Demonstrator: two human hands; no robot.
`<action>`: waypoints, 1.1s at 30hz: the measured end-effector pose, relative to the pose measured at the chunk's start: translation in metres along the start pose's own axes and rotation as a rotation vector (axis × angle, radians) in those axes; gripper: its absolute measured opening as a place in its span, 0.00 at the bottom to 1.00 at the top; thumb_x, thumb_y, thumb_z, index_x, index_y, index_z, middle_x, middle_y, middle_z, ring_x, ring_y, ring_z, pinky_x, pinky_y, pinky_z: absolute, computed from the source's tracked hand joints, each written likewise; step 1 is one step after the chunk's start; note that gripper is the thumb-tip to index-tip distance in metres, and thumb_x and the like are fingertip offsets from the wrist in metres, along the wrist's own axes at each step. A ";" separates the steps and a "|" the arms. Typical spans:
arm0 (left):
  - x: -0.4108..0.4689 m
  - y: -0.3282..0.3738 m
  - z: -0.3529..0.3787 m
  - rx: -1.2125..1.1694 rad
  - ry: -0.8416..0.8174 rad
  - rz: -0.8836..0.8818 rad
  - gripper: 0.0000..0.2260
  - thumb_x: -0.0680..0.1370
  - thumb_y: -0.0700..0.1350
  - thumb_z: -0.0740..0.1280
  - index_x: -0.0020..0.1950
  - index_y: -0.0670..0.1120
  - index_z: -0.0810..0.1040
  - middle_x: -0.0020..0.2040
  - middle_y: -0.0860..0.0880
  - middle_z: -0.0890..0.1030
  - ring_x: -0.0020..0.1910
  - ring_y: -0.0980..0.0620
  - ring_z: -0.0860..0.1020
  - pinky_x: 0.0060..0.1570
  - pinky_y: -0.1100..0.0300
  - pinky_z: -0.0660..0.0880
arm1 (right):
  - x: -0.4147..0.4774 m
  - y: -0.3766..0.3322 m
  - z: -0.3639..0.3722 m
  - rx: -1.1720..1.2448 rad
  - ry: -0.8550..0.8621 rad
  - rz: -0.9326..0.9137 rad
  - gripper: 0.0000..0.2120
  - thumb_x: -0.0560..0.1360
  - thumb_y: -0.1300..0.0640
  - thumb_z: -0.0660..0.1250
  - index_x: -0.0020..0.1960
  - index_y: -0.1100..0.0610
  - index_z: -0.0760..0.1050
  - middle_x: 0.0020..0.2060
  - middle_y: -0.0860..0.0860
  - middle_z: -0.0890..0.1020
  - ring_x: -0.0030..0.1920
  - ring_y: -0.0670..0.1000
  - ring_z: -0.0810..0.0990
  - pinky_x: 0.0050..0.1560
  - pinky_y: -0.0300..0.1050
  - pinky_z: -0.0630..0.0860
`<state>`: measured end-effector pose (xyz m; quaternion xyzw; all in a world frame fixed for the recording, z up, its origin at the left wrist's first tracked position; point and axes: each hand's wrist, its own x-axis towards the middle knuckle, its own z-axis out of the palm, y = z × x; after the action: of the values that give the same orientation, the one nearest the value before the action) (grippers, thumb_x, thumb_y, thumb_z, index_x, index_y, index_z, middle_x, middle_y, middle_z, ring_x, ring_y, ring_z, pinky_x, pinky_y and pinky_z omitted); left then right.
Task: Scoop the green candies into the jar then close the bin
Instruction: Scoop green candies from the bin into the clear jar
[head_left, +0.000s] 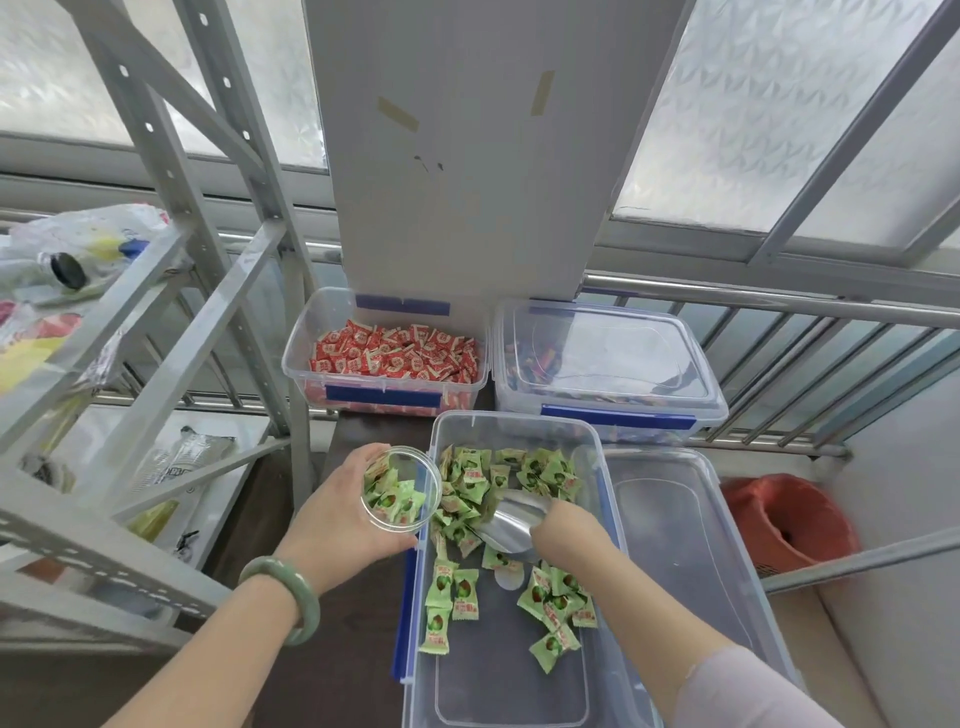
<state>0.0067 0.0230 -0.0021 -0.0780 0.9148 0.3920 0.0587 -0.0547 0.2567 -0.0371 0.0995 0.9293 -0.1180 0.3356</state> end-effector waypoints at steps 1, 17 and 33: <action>0.001 0.000 0.000 0.003 -0.003 0.000 0.43 0.60 0.54 0.79 0.70 0.56 0.61 0.59 0.59 0.71 0.55 0.61 0.69 0.58 0.63 0.67 | 0.005 -0.004 0.001 -0.016 -0.008 -0.007 0.18 0.79 0.62 0.55 0.68 0.64 0.69 0.64 0.58 0.75 0.62 0.58 0.77 0.60 0.48 0.76; 0.007 0.004 -0.003 -0.011 -0.011 -0.021 0.43 0.59 0.54 0.80 0.68 0.58 0.61 0.56 0.62 0.70 0.55 0.62 0.70 0.56 0.67 0.65 | 0.055 -0.022 0.016 0.274 0.029 -0.063 0.28 0.81 0.54 0.58 0.79 0.55 0.53 0.72 0.56 0.70 0.67 0.58 0.73 0.63 0.50 0.74; 0.010 0.001 0.001 -0.004 -0.013 -0.045 0.42 0.59 0.53 0.79 0.68 0.58 0.62 0.54 0.60 0.70 0.50 0.58 0.74 0.49 0.63 0.74 | 0.013 0.022 0.017 0.594 0.132 -0.030 0.29 0.75 0.61 0.56 0.75 0.47 0.61 0.50 0.50 0.80 0.33 0.49 0.77 0.29 0.41 0.70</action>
<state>-0.0028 0.0233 -0.0040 -0.0963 0.9116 0.3928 0.0735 -0.0480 0.2736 -0.0615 0.1871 0.8752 -0.3829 0.2291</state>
